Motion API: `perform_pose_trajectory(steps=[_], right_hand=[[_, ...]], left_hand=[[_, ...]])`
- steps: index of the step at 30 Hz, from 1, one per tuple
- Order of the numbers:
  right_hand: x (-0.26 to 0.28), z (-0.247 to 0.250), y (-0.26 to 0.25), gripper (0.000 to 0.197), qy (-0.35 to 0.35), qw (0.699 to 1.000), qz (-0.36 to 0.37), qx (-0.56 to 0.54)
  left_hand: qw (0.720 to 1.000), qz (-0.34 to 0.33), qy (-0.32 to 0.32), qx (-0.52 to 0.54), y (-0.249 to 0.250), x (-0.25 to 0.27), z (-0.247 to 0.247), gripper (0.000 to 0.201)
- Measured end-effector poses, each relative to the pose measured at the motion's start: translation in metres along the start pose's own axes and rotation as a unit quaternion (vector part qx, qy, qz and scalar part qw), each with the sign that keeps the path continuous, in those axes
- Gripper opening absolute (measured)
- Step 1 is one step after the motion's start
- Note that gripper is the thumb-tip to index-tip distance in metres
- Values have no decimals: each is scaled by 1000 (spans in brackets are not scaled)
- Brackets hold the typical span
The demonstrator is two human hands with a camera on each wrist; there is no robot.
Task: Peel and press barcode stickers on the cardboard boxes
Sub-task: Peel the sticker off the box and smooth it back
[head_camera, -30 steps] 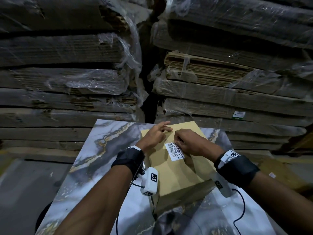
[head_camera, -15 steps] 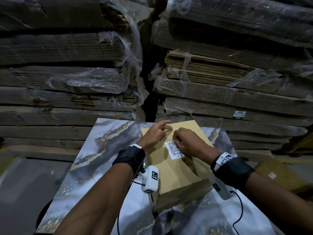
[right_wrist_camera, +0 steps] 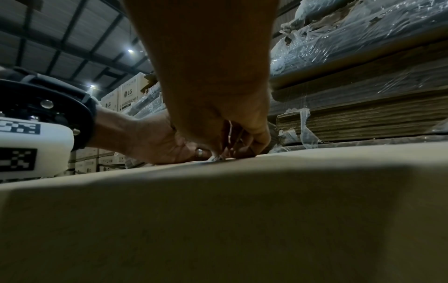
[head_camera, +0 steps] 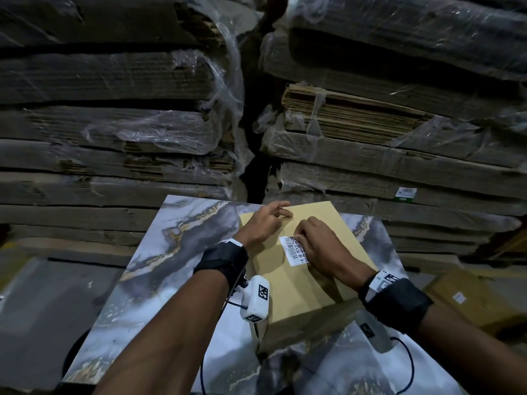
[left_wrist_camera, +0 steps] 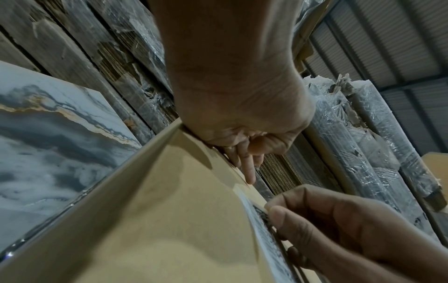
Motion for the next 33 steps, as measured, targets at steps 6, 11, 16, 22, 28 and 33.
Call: perform_pose_trajectory(steps=[6, 11, 16, 22, 28, 33], right_hand=[[5, 5, -4, 11, 17, 1000, -14, -5], [0, 22, -6, 21, 58, 997, -41, -35], [-15, 16, -12, 16, -58, 997, 1, 54], [-18, 11, -13, 9, -42, 998, 4, 47], [-3, 3, -8, 11, -11, 1000, 24, 18], [1, 0, -8, 10, 5, 1000, 30, -1]], left_hand=[[1000, -4, -4, 0, 0, 0, -1, 79], [1000, -7, -5, -12, 0, -2, 0, 77], [1000, -10, 4, -11, 0, -2, 3, 73], [1000, -5, 6, -1, -4, -3, 2, 72], [1000, -15, 9, -13, -6, -3, 3, 71], [1000, -20, 6, -13, -8, -4, 1, 68]])
Point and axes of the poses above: each hand's wrist, its own x-axis away from the middle knuckle, its own z-axis out of the back of the hand, y = z × x, the point moved 3 cm from there along -x, towards the middle knuckle, and after that the axes turned 4 degrees about y, right-handed, at the moved point
